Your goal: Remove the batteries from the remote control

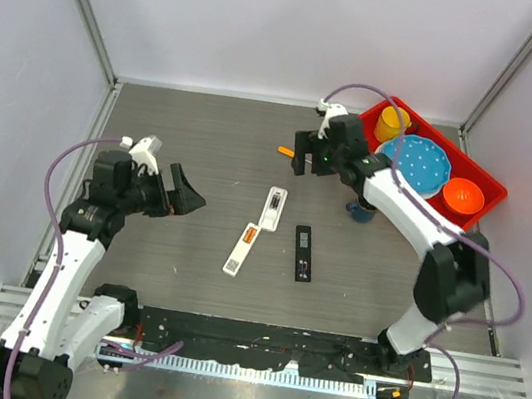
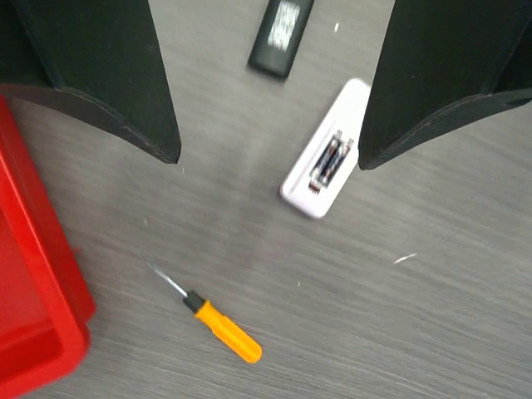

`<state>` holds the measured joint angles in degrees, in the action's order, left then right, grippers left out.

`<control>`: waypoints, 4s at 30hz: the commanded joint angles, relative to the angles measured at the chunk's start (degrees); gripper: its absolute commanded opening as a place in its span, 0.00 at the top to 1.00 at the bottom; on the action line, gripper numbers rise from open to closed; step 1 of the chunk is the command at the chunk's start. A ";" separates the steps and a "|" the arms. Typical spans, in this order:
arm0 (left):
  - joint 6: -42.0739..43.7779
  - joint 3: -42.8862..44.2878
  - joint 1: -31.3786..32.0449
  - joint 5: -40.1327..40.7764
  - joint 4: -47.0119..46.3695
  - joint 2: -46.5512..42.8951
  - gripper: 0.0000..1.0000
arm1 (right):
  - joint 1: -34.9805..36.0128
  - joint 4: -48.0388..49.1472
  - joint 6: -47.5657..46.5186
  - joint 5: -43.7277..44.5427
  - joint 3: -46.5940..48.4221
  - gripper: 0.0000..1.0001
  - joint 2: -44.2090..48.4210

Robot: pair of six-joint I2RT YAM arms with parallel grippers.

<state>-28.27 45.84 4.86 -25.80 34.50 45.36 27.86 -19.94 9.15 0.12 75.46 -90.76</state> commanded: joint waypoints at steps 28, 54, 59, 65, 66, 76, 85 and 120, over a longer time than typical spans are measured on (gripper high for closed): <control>7.62 3.11 0.06 -10.67 -7.78 18.53 0.00 | -6.23 -15.21 -19.60 -16.12 55.15 0.12 -52.24; 6.48 8.47 -0.03 -8.65 -7.08 23.19 0.00 | 0.53 -18.46 -23.66 -4.35 50.75 0.94 -54.88; 5.60 9.96 -0.03 -7.16 -5.41 20.82 0.00 | 1.15 -14.52 -14.70 -8.02 47.25 0.98 -50.32; 2.01 11.55 0.06 -5.39 -6.46 18.80 0.00 | 0.97 0.41 -1.62 -10.93 32.31 0.99 -35.47; 1.30 11.63 0.06 -5.83 -7.77 18.97 0.00 | 0.80 2.35 0.59 -10.76 30.29 0.98 -33.54; -7.76 16.54 9.09 -8.56 -21.31 30.98 0.01 | 0.27 33.27 24.15 -7.24 -2.04 0.99 -8.83; -15.93 24.64 15.53 -16.21 -38.53 46.83 0.11 | -0.43 48.59 37.26 -13.74 -13.14 0.99 -0.65; -11.81 26.41 16.06 -12.96 -34.69 48.26 1.00 | -6.14 52.91 41.04 -25.60 -16.66 0.20 2.07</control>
<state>-47.27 71.70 22.44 -43.35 -8.97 100.44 23.03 32.08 52.86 -21.93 59.27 -93.23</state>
